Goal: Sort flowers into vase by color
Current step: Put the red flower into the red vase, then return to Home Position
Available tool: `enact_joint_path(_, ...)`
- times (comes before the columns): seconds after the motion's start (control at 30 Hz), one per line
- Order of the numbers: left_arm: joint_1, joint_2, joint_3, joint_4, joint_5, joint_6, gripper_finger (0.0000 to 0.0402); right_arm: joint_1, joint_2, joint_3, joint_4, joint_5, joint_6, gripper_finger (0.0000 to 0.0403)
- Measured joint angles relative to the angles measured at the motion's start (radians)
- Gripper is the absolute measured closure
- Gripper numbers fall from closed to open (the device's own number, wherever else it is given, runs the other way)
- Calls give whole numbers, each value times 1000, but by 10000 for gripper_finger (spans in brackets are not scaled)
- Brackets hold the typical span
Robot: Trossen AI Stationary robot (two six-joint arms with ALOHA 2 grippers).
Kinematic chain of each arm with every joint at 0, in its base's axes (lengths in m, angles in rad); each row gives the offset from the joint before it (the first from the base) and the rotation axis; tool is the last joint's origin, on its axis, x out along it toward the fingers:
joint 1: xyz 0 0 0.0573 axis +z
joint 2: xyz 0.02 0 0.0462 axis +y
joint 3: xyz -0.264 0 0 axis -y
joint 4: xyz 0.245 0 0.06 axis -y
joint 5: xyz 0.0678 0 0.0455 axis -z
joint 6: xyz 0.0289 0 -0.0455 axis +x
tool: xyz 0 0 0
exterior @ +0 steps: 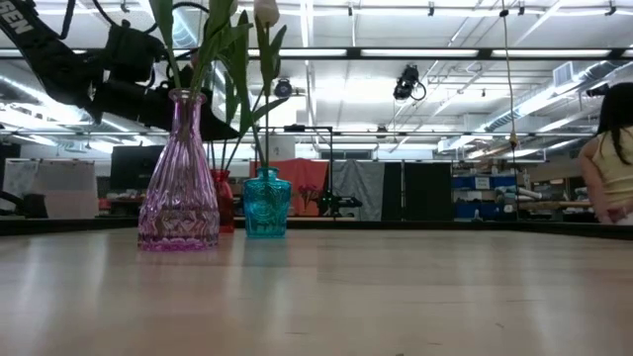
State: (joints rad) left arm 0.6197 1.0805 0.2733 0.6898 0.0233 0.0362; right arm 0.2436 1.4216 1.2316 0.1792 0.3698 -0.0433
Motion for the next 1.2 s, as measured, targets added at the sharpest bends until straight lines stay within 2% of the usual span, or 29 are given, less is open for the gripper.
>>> enact_joint_path(0.27, -40, -37, 0, -110, -2, -113, 273, 0, 0, 0, -37, 7, 6, 296)
enact_joint_path(0.47, -70, -161, 0, -224, -34, -148, 264, 3, -56, -29, -125, 4, 42, 296)
enact_joint_path(0.7, -161, -325, 0, -355, -113, -149, 264, -7, -229, -286, 91, 36, 61, 296)
enact_joint_path(0.97, -321, -374, 0, -430, -232, -195, 264, -43, -361, -639, 393, 33, 170, 296)
enact_joint_path(1.2, -496, -422, -1, -461, -352, -153, 264, -60, -531, -891, 583, 56, 181, 296)
